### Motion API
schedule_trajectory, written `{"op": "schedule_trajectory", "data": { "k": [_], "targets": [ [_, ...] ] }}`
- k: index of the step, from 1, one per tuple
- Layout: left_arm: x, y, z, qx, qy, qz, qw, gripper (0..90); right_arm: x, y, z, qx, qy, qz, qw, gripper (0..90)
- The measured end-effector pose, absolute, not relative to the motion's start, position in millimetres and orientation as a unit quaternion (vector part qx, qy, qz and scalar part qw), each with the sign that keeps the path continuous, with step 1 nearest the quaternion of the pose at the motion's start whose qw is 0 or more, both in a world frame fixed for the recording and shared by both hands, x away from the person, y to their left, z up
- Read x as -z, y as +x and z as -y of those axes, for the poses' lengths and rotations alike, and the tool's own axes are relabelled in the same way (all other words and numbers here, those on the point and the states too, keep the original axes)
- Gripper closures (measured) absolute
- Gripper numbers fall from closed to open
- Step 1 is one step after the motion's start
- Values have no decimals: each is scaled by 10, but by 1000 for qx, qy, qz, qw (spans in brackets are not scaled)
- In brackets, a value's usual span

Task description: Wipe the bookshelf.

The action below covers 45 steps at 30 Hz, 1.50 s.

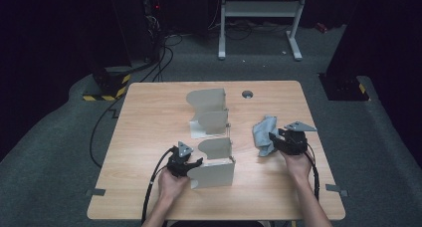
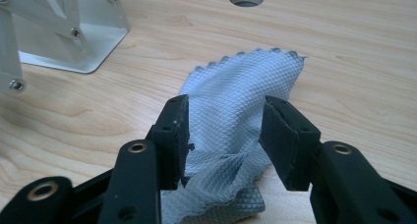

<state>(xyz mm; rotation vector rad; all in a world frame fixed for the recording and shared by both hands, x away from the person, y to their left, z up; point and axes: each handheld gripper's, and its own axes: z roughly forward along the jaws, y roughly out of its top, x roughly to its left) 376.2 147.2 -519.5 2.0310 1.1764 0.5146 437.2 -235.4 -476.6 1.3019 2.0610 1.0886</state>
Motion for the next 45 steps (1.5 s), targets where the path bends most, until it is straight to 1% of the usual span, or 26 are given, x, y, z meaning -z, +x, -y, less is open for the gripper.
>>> {"op": "schedule_trajectory", "data": {
  "k": [4,18,28,37,45],
  "targets": [
    [5115,3759,-1557,-200,776,-463,377,412,4752,4323,2320,-403,467,-754,226,569],
    [4772,3992,-1673,-197,778,-456,385,402,4881,4162,2076,-403,432,-783,192,569],
    [4600,4254,-1646,-190,777,-445,402,411,4997,4110,1858,-399,409,-805,162,558],
    [4530,4459,-1563,-186,781,-434,409,408,5084,4079,1633,-388,394,-822,134,530],
    [4503,4576,-1501,-177,783,-425,417,417,5136,4067,1479,-383,380,-834,115,523]
  ]
}}
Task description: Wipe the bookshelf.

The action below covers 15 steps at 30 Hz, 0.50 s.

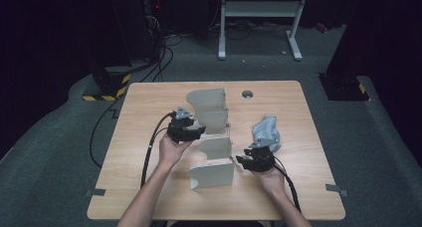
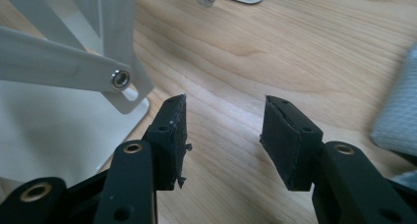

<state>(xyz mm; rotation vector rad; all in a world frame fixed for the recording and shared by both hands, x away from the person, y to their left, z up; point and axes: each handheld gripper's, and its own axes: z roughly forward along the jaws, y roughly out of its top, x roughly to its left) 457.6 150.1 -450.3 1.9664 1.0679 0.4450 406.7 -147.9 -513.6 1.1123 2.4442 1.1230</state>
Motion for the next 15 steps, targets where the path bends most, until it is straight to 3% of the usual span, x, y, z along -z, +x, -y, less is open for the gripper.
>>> {"op": "schedule_trajectory", "data": {
  "k": [15],
  "targets": [
    [4490,4639,-1385,-171,792,-402,426,445,5181,4095,1268,-377,361,-847,100,518]
  ]
}}
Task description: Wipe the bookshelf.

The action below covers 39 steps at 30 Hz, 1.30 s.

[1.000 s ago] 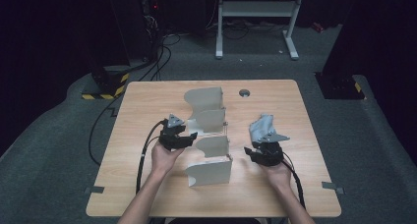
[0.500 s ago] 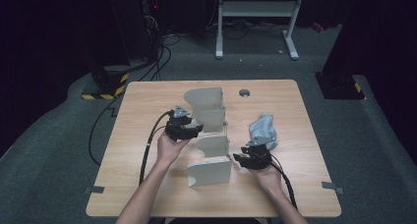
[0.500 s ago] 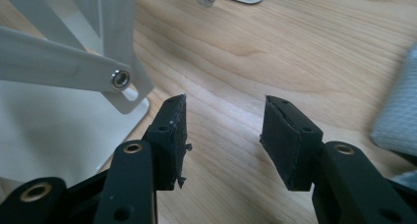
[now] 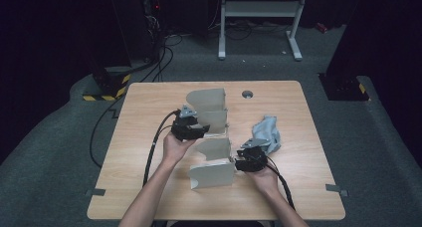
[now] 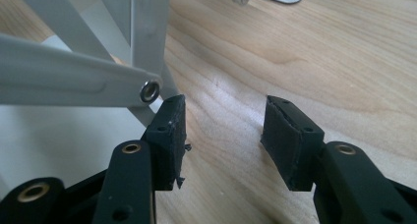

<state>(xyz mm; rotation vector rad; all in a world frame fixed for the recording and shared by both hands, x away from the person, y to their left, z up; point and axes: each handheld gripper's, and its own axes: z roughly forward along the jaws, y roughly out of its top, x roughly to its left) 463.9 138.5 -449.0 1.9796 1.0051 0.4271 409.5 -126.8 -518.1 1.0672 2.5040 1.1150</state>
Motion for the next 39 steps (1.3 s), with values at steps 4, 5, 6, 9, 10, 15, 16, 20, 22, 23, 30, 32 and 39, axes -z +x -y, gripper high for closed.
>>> {"op": "schedule_trajectory", "data": {
  "k": [4,5,6,9,10,15,16,20,22,23,30,32,39],
  "targets": [
    [4501,4665,-1342,-168,796,-397,425,466,5174,4113,1264,-376,363,-847,103,517],
    [4502,4670,-1338,-169,796,-396,425,470,5174,4117,1264,-375,363,-846,102,517],
    [4502,4672,-1334,-170,796,-395,426,475,5175,4120,1264,-376,365,-846,102,517],
    [4506,4680,-1337,-170,798,-392,425,497,5176,4137,1266,-376,366,-845,102,518],
    [4507,4682,-1343,-169,798,-391,426,505,5176,4146,1268,-377,366,-844,103,518],
    [4510,4683,-1349,-171,802,-385,425,537,5161,4179,1262,-384,370,-840,101,519],
    [4510,4682,-1347,-171,803,-383,424,549,5153,4190,1257,-386,372,-838,100,521],
    [4513,4679,-1347,-178,807,-379,416,593,5140,4221,1243,-385,372,-838,102,526],
    [4513,4679,-1356,-180,809,-378,413,629,5138,4233,1243,-386,372,-838,99,525],
    [4512,4680,-1362,-180,809,-378,413,645,5136,4235,1243,-386,372,-838,100,525],
    [4513,4677,-1369,-175,814,-366,416,712,5080,4275,1250,-391,375,-834,105,527],
    [4512,4671,-1363,-175,816,-360,416,723,5058,4290,1246,-393,376,-833,106,527],
    [4511,4664,-1377,-170,820,-352,418,755,5042,4321,1241,-394,377,-831,107,528]
  ]
}}
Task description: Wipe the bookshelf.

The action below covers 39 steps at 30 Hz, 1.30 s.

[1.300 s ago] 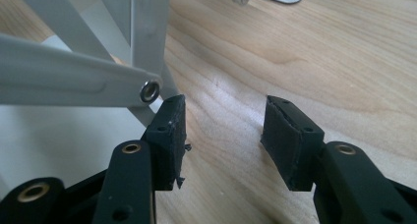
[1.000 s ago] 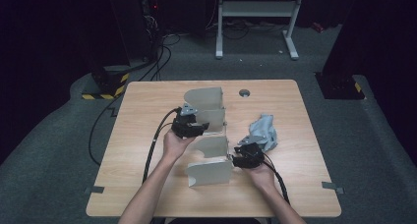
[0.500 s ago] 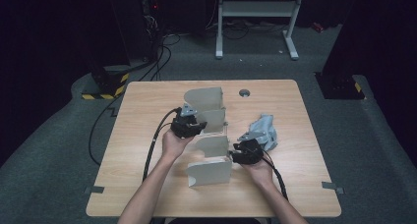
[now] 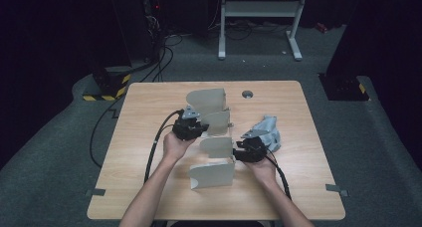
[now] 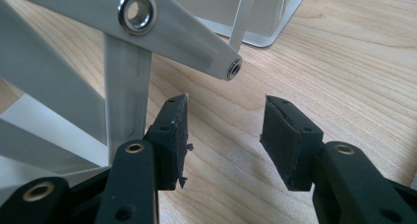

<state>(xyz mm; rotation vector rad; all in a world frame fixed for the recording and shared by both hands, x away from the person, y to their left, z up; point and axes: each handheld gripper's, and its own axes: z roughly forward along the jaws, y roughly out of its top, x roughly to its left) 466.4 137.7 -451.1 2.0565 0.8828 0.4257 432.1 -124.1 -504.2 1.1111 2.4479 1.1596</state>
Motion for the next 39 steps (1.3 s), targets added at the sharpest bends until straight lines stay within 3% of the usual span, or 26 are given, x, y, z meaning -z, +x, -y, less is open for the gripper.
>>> {"op": "schedule_trajectory", "data": {
  "k": [18,39],
  "targets": [
    [4497,4676,-1373,-168,824,-342,419,813,5026,4327,1306,-391,386,-828,114,530],
    [4517,4767,-1394,-185,802,-381,422,863,5081,4223,1526,-391,404,-819,119,516]
  ]
}}
